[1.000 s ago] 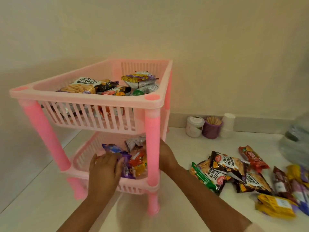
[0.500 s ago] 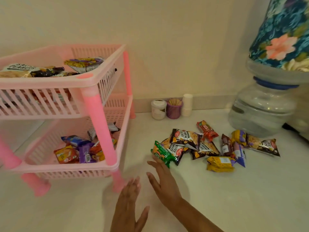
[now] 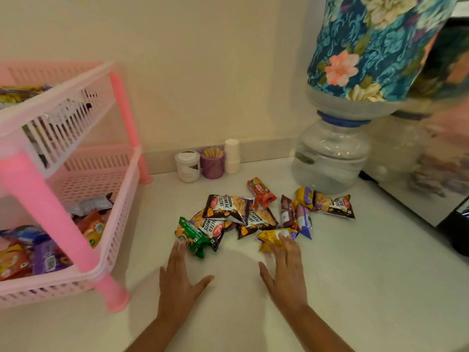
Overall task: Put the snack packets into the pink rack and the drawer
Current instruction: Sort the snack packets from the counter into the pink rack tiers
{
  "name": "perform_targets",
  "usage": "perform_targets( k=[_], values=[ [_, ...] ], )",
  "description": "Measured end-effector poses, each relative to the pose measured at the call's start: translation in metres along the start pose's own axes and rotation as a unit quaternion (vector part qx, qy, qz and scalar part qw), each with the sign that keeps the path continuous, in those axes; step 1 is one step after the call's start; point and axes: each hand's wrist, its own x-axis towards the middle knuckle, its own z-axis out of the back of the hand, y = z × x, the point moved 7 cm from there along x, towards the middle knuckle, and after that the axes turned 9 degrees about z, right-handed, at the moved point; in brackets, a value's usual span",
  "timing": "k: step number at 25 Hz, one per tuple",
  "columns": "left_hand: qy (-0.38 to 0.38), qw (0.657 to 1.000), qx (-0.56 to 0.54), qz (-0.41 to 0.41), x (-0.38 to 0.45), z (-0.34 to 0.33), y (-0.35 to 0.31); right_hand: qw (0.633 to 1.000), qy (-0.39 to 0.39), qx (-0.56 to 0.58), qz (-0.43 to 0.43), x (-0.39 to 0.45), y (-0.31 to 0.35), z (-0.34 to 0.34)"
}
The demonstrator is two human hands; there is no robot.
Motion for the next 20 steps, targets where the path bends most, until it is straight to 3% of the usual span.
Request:
perform_targets(
  k=[5, 10, 14, 20],
  values=[
    [-0.021, 0.999, -0.001, 0.028, 0.035, -0.002, -0.009, 0.997, 0.057, -0.051, -0.033, 0.017, -0.036, -0.01],
    [-0.039, 0.999, -0.016, 0.033, 0.055, -0.001, -0.013, 0.992, 0.111, -0.052, 0.013, 0.027, -0.036, -0.023],
    [-0.019, 0.997, 0.074, -0.025, 0.06, -0.009, -0.018, 0.992, 0.122, 0.019, 0.016, 0.038, -0.042, -0.033],
    [-0.032, 0.997, 0.072, -0.005, 0.06, -0.009, -0.015, 0.99, 0.104, -0.08, 0.051, 0.049, -0.041, -0.036]
  ],
)
